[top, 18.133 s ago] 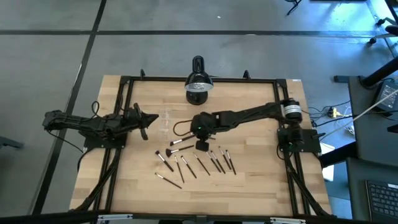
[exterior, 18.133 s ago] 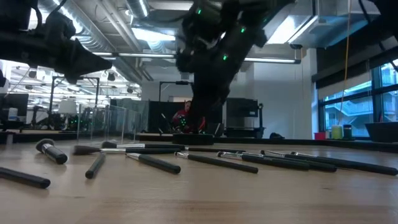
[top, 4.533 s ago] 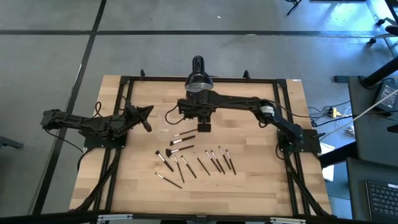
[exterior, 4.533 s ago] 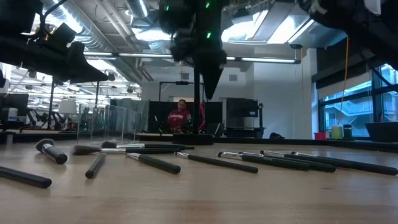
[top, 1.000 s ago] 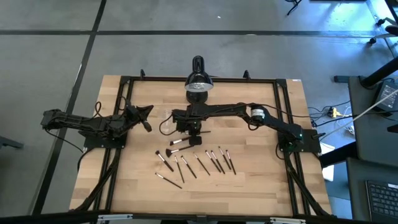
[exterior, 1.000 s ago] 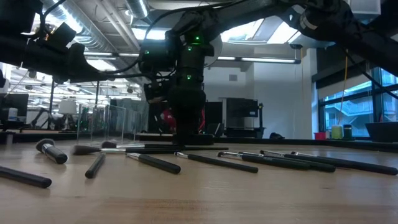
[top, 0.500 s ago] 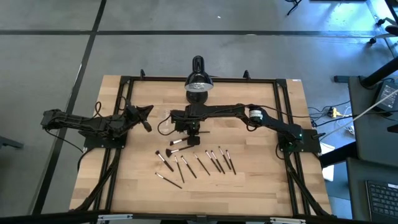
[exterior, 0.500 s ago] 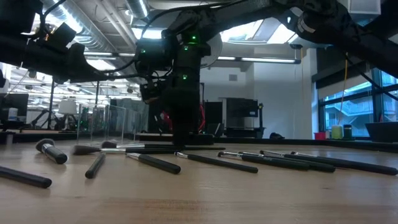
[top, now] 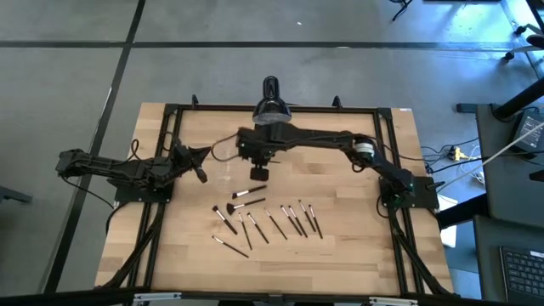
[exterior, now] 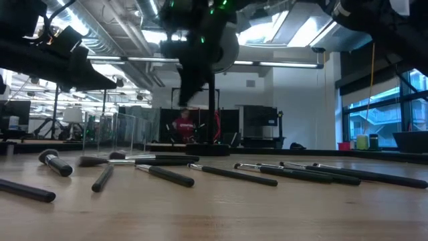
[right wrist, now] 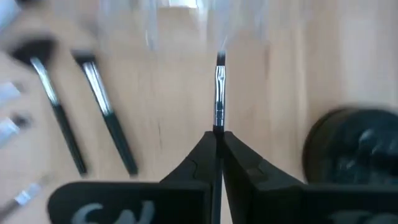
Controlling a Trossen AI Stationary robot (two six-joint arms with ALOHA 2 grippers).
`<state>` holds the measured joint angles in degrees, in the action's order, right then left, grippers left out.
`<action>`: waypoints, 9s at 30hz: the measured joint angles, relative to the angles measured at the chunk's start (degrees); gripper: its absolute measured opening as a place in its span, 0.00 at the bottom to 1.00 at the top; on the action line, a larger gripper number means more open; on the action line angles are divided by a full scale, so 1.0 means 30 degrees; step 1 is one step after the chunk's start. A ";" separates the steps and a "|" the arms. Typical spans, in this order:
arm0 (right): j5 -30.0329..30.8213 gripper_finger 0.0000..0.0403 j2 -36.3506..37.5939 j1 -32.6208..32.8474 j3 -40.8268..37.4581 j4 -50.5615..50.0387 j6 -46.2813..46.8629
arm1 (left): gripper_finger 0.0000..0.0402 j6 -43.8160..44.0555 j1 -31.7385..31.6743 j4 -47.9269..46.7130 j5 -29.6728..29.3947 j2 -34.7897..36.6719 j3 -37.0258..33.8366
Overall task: Sort items
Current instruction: Put the eye liner brush into the transparent organizer, then put the eyeshadow brush into the transparent organizer
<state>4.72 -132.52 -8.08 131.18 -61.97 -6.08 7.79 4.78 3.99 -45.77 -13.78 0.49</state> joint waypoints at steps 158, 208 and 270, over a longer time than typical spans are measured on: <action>-0.5310 0.21 -0.2736 0.6585 -0.6732 2.0242 0.7177 | 0.01 -0.1041 -0.0007 0.0891 -0.2859 -0.0080 -0.0001; 0.2162 0.35 -0.4653 0.8991 -0.3636 1.4198 0.7087 | 0.01 -0.0007 0.0816 0.1885 -0.1661 -0.3249 0.0000; -0.2124 0.09 -0.6000 0.8569 0.1114 0.4872 0.6037 | 0.01 0.0505 0.0821 0.1599 -0.0347 -0.3247 0.0000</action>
<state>-1.65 -150.52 17.63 134.52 -47.35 12.03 9.31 7.24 8.79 -46.81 -23.52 0.49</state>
